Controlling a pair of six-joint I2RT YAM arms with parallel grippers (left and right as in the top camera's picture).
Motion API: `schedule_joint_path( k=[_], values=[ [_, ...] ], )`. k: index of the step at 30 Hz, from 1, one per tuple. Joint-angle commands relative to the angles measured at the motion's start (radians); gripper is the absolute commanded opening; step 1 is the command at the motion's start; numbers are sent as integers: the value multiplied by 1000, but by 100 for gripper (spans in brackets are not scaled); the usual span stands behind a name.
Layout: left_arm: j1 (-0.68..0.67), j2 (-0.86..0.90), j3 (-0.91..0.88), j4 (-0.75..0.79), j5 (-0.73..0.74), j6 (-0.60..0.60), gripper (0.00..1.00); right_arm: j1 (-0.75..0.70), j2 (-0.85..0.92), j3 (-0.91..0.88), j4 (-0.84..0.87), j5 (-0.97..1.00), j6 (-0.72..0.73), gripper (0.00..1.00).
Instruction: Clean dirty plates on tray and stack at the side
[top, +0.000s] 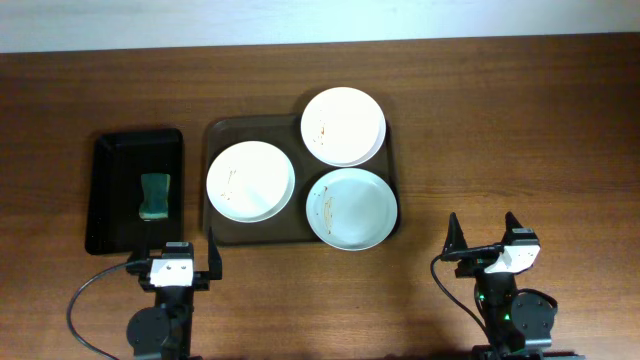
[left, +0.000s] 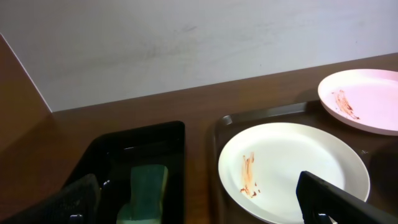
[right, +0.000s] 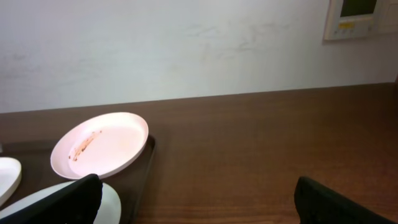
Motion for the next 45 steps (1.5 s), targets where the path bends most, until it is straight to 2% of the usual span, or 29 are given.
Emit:
schedule_joint_path(
  k=[1, 5, 8, 16, 21, 24, 27, 30, 35, 40, 42, 44, 45],
  values=[
    [-3, -8, -5, 27, 4, 16, 99, -6, -1, -7, 5, 4, 3, 98],
    [-3, -8, 1, 88, 5, -13, 99, -6, -1, 12, 13, -3, 3, 98],
    [-3, 0, 45, 75, 5, -38, 99, -6, -1, 56, 13, -3, 2, 98],
    [-3, 193, 326, -16, 8, -40, 99, -6, 22, 178, 12, -3, -1, 98],
    [-3, 404, 522, -91, 42, -40, 99, -6, 172, 301, 11, -24, -1, 98],
    [-3, 549, 658, -171, 58, -40, 99, -5, 325, 432, -33, -60, -1, 98],
    [-3, 748, 845, -284, 123, -39, 99, -5, 533, 638, -180, -60, -1, 98],
    [-3, 870, 961, -367, 172, -39, 99, -5, 668, 787, -302, -75, -1, 98],
    [-3, 1133, 1231, -588, 241, -39, 99, -5, 961, 1147, -678, -78, -1, 98],
    [1, 1289, 1396, -734, 381, -40, 99, -5, 1211, 1443, -1009, -124, 13, 99],
    [-3, 1310, 1398, -737, 454, -40, 99, -5, 1269, 1497, -1055, -246, 14, 98],
    [-7, 1320, 1398, -755, 475, -40, 99, -5, 1312, 1508, -1011, -410, 14, 98],
    [-7, 1320, 1398, -755, 487, -47, 99, -5, 1329, 1507, -1019, -414, 14, 98]
  ],
)
